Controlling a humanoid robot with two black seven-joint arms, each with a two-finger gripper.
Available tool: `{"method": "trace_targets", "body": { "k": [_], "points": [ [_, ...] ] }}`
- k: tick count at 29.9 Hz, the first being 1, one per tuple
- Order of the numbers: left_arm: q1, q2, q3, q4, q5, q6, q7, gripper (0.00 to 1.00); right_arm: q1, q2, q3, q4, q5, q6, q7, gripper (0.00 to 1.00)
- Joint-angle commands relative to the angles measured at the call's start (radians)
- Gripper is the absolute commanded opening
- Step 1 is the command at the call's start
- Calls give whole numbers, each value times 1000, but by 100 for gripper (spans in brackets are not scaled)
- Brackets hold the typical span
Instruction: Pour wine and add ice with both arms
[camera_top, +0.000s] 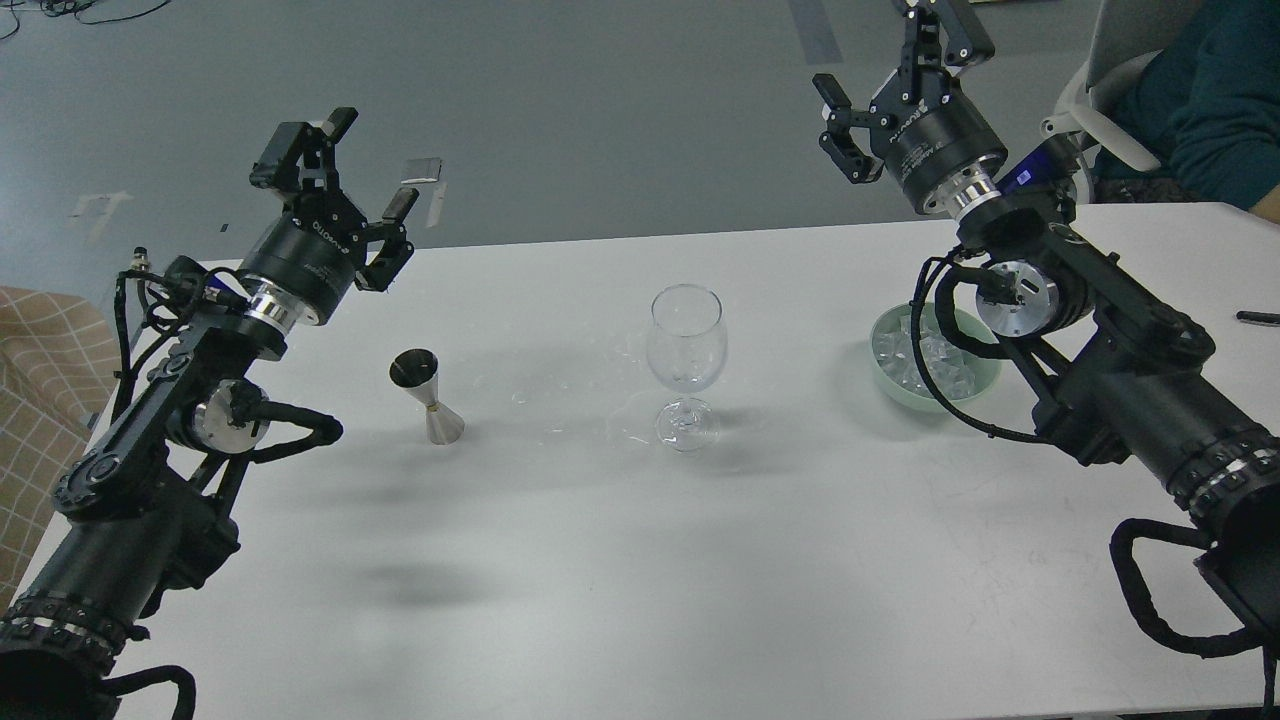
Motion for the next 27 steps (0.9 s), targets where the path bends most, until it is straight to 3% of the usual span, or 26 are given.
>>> {"method": "trace_targets", "body": {
  "k": [1, 23, 27],
  "points": [
    [2, -4, 0, -1, 0, 0, 0, 100, 0, -1, 0, 0, 0, 0, 0, 100],
    [3, -1, -5, -9, -3, 3, 5, 100, 1, -1, 0, 0, 0, 0, 0, 100],
    [9, 12, -22, -67, -98, 8, 102, 99, 1, -1, 0, 0, 0, 0, -1, 100]
  ]
}}
